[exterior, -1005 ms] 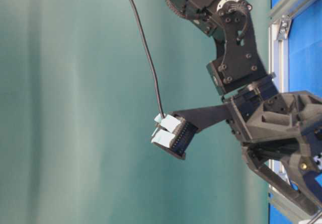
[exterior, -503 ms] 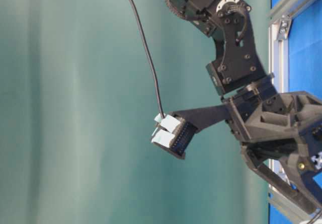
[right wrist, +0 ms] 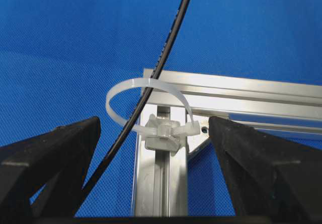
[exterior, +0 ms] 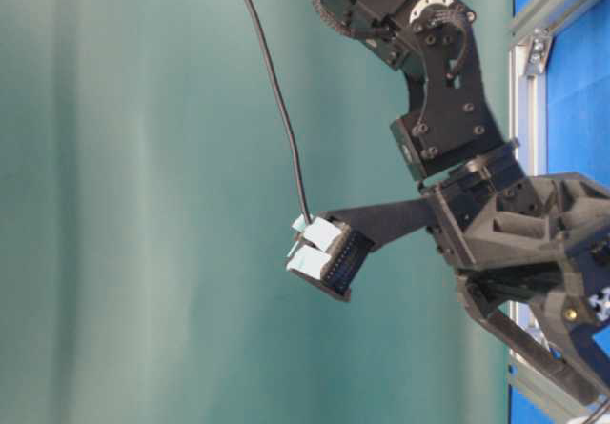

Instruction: Insert the wire through the string loop located on the left side.

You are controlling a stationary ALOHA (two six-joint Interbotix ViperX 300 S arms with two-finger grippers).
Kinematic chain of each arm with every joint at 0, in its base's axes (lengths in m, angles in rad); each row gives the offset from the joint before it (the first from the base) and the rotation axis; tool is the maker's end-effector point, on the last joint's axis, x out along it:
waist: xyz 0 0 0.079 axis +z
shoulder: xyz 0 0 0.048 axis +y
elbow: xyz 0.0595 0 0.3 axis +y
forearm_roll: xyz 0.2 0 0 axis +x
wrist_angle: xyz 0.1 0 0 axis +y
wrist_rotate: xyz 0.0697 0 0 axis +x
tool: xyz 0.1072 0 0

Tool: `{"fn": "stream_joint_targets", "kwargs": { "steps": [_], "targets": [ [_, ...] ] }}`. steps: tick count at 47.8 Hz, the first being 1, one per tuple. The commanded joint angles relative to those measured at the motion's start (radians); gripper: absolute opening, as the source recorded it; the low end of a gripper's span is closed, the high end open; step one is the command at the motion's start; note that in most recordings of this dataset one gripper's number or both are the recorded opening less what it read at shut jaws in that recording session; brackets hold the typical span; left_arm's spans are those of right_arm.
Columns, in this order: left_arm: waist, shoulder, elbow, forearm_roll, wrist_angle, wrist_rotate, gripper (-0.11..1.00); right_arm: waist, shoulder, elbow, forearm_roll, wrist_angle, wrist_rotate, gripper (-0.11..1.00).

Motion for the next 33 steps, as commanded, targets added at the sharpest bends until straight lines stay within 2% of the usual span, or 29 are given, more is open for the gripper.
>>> {"fn": "stream_joint_targets", "kwargs": {
  "steps": [1, 4, 14, 17, 33],
  "targets": [
    [-0.009, 0.006, -0.012, 0.003, -0.014, 0.002, 0.08, -0.003, -0.023, -0.020, 0.003, -0.006, -0.002, 0.97],
    [-0.011, 0.006, -0.012, 0.003, -0.020, 0.002, 0.16, -0.003, -0.021, -0.020, 0.003, -0.006, 0.000, 0.97],
    [-0.015, 0.006, -0.006, 0.003, -0.025, 0.003, 0.76, -0.003, -0.021, -0.020, 0.003, -0.005, 0.000, 0.97],
    [-0.015, 0.006, -0.005, 0.003, -0.026, 0.003, 0.87, -0.003, -0.023, -0.020, 0.003, -0.005, 0.000, 0.97],
    [-0.015, 0.006, -0.005, 0.003, -0.037, 0.003, 0.85, -0.005, -0.057, -0.023, 0.003, 0.005, 0.002, 0.97]
  ]
}}
